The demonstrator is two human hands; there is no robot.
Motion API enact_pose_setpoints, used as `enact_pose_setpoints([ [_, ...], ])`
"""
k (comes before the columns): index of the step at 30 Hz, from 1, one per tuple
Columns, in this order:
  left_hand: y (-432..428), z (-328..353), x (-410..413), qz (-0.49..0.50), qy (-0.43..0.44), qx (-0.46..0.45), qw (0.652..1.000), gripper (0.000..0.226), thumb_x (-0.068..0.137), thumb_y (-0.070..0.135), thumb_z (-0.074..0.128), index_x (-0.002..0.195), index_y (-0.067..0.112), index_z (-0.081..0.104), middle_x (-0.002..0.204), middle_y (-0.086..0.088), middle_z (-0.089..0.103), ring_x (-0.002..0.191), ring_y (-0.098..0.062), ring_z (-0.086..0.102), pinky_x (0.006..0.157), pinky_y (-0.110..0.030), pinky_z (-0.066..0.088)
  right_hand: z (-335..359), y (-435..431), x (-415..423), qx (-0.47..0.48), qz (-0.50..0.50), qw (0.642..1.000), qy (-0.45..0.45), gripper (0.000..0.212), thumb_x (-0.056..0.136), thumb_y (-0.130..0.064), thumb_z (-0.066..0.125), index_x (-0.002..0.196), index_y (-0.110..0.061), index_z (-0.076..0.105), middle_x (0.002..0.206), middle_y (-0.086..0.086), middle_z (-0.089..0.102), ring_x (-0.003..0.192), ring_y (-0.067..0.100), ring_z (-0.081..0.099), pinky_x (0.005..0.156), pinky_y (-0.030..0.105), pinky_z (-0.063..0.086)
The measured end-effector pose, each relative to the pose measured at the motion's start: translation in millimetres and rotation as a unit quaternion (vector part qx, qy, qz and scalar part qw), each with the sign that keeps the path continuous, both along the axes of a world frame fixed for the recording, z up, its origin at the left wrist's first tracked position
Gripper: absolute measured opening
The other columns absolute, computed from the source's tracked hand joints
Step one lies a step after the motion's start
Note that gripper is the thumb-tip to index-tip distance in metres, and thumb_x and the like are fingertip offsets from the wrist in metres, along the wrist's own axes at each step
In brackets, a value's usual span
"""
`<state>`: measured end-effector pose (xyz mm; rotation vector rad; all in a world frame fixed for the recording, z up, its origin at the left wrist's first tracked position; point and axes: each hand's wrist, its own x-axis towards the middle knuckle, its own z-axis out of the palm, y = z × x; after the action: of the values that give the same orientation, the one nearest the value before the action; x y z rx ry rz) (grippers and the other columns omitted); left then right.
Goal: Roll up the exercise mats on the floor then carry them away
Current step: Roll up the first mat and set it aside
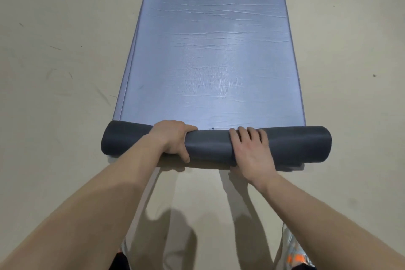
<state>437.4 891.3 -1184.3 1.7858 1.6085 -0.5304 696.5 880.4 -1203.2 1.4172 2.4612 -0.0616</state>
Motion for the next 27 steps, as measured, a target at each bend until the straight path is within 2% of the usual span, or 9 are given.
enact_pose_setpoints([
  [3, 2.5, 3.3, 2.4, 0.020, 0.000, 0.002, 1.000, 0.099, 0.058, 0.064, 0.085, 0.145, 0.042, 0.044, 0.123, 0.010, 0.060, 0.107, -0.019, 0.057, 0.091, -0.041, 0.049, 5.1, 14.2, -6.4, -0.035, -0.038, 0.998, 0.019, 0.079, 0.063, -0.046, 0.083, 0.132, -0.026, 0.049, 0.122, 0.000, 0.057, 0.112, 0.028, 0.056, 0.103, 0.043, 0.036],
  [6, -22.4, -4.8, 15.3, 0.023, 0.094, 0.168, 0.981, 0.096, 0.065, 0.068, 0.076, 0.146, 0.033, 0.039, 0.136, 0.002, 0.056, 0.122, -0.027, 0.054, 0.113, -0.046, 0.035, 20.8, 61.1, -11.9, -0.172, -0.052, 0.984, 0.016, 0.087, 0.057, -0.059, 0.081, 0.134, -0.034, 0.050, 0.115, -0.006, 0.060, 0.104, 0.023, 0.058, 0.095, 0.040, 0.045],
  [9, -16.3, -4.0, 11.8, 0.036, 0.100, 0.201, 0.974, 0.086, 0.062, 0.069, 0.075, 0.135, 0.034, 0.045, 0.121, 0.005, 0.062, 0.106, -0.024, 0.058, 0.099, -0.040, 0.044, 26.2, 90.1, -17.1, -0.251, -0.054, 0.966, 0.013, 0.105, 0.051, -0.066, 0.085, 0.144, -0.035, 0.046, 0.118, -0.006, 0.061, 0.107, 0.023, 0.059, 0.097, 0.041, 0.049],
  [12, 26.6, 7.2, -6.0, 0.044, 0.022, 0.094, 0.994, 0.090, 0.053, 0.076, 0.078, 0.131, 0.039, 0.049, 0.111, 0.011, 0.064, 0.096, -0.020, 0.060, 0.084, -0.039, 0.052, 10.3, 72.6, -10.8, -0.067, -0.038, 0.997, 0.018, 0.111, 0.054, -0.069, 0.084, 0.147, -0.029, 0.039, 0.131, 0.001, 0.056, 0.120, 0.030, 0.053, 0.112, 0.055, 0.034],
  [15, 49.8, 10.0, -10.1, 0.042, 0.005, 0.042, 0.998, 0.095, 0.051, 0.077, 0.081, 0.133, 0.040, 0.050, 0.113, 0.012, 0.065, 0.100, -0.020, 0.060, 0.090, -0.040, 0.051, -5.4, 54.9, -7.7, 0.039, -0.031, 0.999, 0.002, 0.098, 0.056, -0.061, 0.085, 0.136, -0.023, 0.042, 0.121, 0.003, 0.057, 0.108, 0.032, 0.056, 0.103, 0.056, 0.038],
  [18, 32.2, 1.4, -14.7, 0.056, 0.063, 0.218, 0.972, 0.110, 0.049, 0.088, 0.070, 0.141, 0.034, 0.043, 0.131, 0.005, 0.058, 0.115, -0.025, 0.057, 0.106, -0.045, 0.037, 6.9, 95.4, -15.4, -0.051, -0.027, 0.998, 0.006, 0.091, 0.055, -0.067, 0.081, 0.129, -0.029, 0.045, 0.113, -0.001, 0.059, 0.100, 0.029, 0.059, 0.090, 0.046, 0.044],
  [20, 11.0, -8.7, -15.2, 0.035, 0.113, 0.284, 0.951, 0.119, 0.045, 0.090, 0.067, 0.144, 0.030, 0.039, 0.134, -0.001, 0.054, 0.118, -0.030, 0.054, 0.107, -0.050, 0.033, 18.8, 117.2, -20.5, -0.118, -0.026, 0.993, 0.009, 0.088, 0.052, -0.069, 0.082, 0.123, -0.032, 0.045, 0.104, -0.003, 0.059, 0.091, 0.027, 0.059, 0.079, 0.040, 0.043],
  [24, 10.3, -9.2, -13.7, 0.013, 0.140, 0.258, 0.956, 0.103, 0.053, 0.080, 0.072, 0.138, 0.032, 0.040, 0.126, -0.001, 0.059, 0.107, -0.031, 0.057, 0.098, -0.050, 0.039, 29.0, 114.2, -22.3, -0.141, -0.027, 0.990, -0.003, 0.077, 0.056, -0.064, 0.083, 0.116, -0.031, 0.048, 0.091, -0.006, 0.058, 0.083, 0.023, 0.059, 0.071, 0.036, 0.042],
  [27, -2.0, 1.1, -5.6, -0.013, 0.120, 0.181, 0.976, 0.098, 0.055, 0.082, 0.068, 0.137, 0.036, 0.038, 0.120, 0.005, 0.059, 0.101, -0.026, 0.058, 0.095, -0.047, 0.041, 33.9, 93.9, -10.9, -0.209, -0.040, 0.977, -0.017, 0.078, 0.055, -0.063, 0.084, 0.116, -0.031, 0.049, 0.095, -0.008, 0.062, 0.086, 0.022, 0.061, 0.072, 0.036, 0.048],
])
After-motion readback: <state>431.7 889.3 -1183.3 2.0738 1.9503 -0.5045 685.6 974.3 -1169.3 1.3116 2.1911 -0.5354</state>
